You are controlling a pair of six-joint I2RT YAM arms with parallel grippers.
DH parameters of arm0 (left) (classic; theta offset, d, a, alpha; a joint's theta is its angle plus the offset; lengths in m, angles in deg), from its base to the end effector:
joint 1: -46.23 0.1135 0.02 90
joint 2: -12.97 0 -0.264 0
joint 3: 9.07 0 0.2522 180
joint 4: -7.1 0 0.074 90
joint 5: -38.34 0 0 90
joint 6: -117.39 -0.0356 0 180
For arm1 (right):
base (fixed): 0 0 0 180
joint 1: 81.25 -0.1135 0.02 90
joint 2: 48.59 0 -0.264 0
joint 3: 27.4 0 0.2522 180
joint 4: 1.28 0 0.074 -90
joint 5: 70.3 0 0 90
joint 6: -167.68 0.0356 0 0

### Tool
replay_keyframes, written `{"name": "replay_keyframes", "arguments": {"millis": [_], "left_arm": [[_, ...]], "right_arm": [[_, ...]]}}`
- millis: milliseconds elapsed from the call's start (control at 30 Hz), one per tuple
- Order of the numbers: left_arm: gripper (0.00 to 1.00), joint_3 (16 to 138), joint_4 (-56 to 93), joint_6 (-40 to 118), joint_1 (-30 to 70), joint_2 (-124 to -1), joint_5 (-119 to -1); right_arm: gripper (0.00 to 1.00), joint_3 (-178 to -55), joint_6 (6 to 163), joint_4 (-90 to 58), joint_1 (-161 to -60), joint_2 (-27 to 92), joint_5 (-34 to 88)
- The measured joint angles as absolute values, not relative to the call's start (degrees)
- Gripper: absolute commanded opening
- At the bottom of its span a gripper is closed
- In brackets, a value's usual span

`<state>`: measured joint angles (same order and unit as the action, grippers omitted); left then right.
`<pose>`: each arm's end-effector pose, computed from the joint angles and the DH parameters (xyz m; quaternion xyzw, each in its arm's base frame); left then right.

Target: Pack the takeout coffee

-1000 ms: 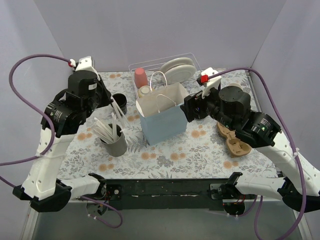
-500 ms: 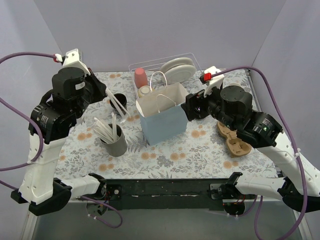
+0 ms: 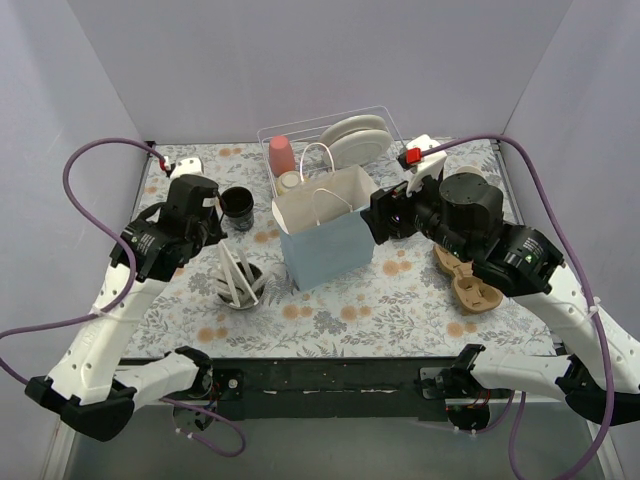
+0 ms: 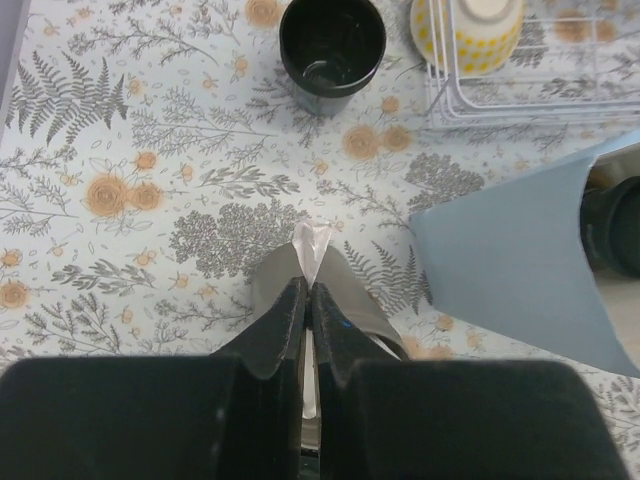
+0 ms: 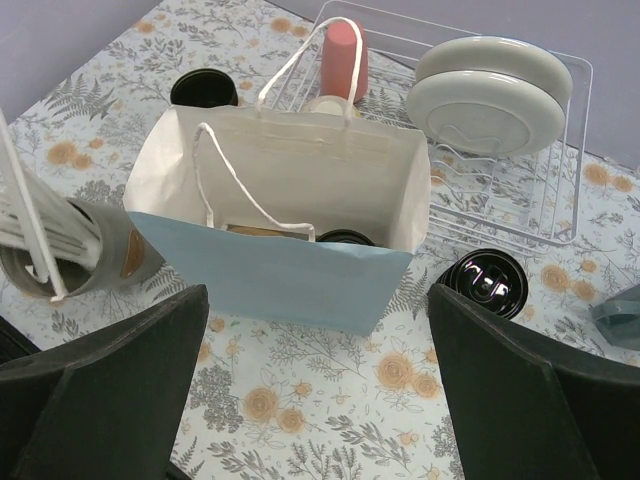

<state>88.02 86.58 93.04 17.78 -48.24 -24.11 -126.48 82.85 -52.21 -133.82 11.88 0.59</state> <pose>0.1605 -0.0682 0.4199 -0.3736 0.8162 -0.1309 0.4209 0.1260 0.1455 0.4776 -0.2134 0.7452 0.1854 0.6040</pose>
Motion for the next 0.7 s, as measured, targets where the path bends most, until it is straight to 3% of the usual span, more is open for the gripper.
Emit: {"name": "replay_keyframes", "arguments": {"millis": [700], "left_arm": [[0.00, 87.32, 77.61, 88.89, 17.78, -49.29, -24.22]], "right_arm": [[0.98, -125.62, 81.49, -51.94, -133.82, 12.32, 0.59]]}}
